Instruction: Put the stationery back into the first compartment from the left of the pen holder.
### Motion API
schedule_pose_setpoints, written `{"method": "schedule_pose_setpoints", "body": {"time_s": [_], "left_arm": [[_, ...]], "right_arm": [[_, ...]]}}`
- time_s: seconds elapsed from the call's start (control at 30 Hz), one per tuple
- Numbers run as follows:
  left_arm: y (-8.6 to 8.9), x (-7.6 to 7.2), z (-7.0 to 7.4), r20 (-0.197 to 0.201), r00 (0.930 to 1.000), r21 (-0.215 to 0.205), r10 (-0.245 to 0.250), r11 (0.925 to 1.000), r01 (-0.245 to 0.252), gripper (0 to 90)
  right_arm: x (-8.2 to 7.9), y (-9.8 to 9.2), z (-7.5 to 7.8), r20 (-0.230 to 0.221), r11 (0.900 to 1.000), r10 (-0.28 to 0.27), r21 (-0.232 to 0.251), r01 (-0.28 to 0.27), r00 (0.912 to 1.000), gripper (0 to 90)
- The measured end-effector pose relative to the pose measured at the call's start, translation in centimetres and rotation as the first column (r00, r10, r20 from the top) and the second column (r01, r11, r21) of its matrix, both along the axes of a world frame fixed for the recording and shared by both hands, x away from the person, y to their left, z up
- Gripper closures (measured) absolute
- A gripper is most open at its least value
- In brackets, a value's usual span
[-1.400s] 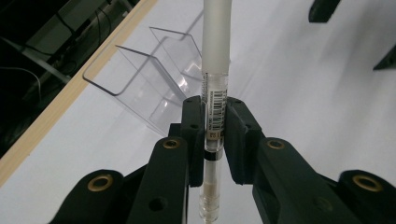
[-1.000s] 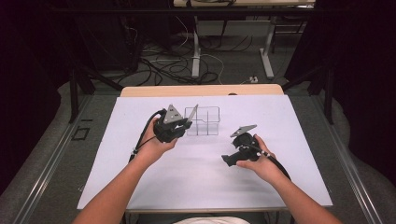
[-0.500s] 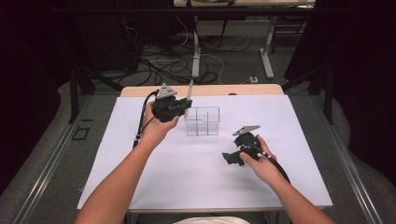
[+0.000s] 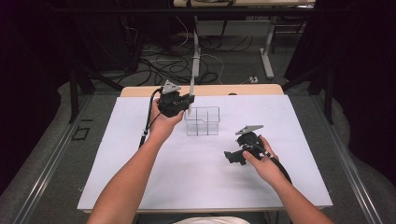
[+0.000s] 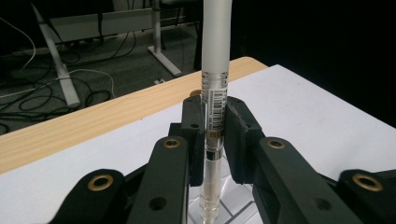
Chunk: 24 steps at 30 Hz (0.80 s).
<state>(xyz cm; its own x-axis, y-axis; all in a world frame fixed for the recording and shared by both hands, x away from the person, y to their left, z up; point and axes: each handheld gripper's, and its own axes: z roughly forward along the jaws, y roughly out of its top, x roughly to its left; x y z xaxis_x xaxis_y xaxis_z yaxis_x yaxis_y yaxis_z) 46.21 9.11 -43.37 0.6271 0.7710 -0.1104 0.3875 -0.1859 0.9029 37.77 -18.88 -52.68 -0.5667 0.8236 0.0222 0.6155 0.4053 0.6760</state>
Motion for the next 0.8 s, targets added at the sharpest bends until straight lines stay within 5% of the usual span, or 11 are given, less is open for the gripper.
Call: {"method": "schedule_pose_setpoints", "body": {"time_s": [0.8], "left_arm": [[-0.8, 1.1, -4.0, -0.097, 0.9931, 0.101, 0.065, 0.9933, -0.055, 79.2]], "right_arm": [[-0.2, -0.3, -0.2, -0.044, 1.000, 0.008, 0.018, -0.007, 0.9990, 0.0]]}}
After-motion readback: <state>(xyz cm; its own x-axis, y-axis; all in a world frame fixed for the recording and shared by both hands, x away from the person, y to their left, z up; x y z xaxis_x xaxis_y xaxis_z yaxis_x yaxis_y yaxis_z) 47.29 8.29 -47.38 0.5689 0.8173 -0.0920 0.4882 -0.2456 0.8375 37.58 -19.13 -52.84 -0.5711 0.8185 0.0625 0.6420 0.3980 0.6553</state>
